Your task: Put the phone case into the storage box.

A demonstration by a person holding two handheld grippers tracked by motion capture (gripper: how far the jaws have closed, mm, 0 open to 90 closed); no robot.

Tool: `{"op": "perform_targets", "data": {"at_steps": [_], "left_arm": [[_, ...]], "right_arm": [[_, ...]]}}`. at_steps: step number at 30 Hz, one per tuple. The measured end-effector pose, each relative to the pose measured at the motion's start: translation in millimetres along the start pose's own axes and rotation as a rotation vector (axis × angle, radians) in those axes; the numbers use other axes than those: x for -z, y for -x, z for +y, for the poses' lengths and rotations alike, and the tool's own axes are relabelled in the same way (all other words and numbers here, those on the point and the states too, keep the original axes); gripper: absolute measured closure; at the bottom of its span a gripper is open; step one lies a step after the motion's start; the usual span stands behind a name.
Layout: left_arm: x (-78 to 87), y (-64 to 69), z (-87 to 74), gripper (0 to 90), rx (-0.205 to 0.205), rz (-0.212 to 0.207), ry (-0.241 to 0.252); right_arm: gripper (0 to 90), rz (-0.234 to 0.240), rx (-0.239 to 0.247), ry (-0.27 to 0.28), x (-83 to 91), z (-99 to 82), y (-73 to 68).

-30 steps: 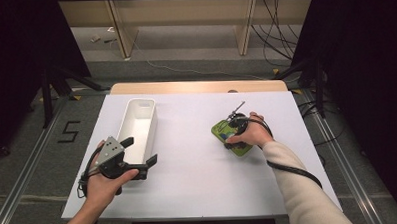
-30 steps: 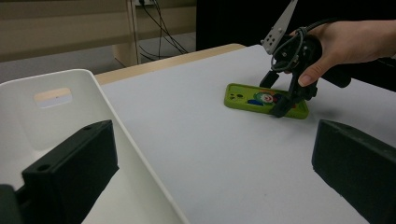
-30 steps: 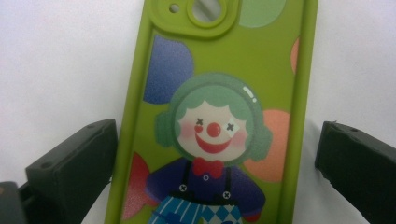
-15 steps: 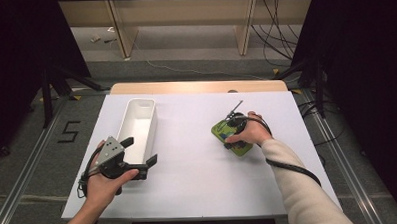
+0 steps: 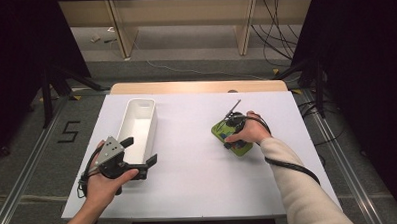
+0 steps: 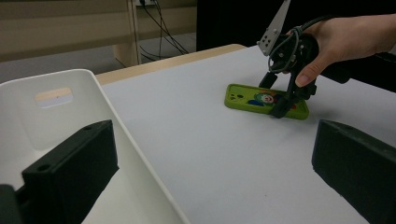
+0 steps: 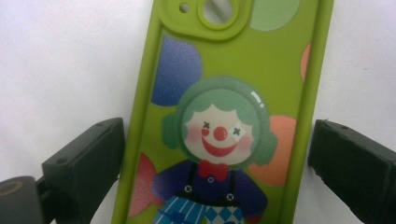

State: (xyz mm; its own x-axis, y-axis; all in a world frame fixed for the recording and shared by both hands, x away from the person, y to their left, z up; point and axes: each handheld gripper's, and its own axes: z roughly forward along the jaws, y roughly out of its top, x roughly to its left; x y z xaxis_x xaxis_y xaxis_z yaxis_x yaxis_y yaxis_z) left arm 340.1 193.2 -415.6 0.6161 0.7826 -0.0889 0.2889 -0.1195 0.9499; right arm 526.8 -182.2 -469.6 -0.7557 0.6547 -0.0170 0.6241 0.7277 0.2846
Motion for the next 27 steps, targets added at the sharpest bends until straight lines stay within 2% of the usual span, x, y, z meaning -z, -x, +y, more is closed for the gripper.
{"op": "perform_targets", "data": {"at_steps": [18, 27], "left_arm": [[-0.3, 0.1, -0.3, 0.0, -0.001, -0.002, -0.001], [-0.4, 0.1, -0.4, 0.0, 0.001, -0.002, -0.002]], "right_arm": [[16.0, -0.004, -0.002, 0.003, 3.5, 0.8, -2.4], [16.4, -0.005, -0.005, 0.002, 3.8, 0.6, -2.5]]}}
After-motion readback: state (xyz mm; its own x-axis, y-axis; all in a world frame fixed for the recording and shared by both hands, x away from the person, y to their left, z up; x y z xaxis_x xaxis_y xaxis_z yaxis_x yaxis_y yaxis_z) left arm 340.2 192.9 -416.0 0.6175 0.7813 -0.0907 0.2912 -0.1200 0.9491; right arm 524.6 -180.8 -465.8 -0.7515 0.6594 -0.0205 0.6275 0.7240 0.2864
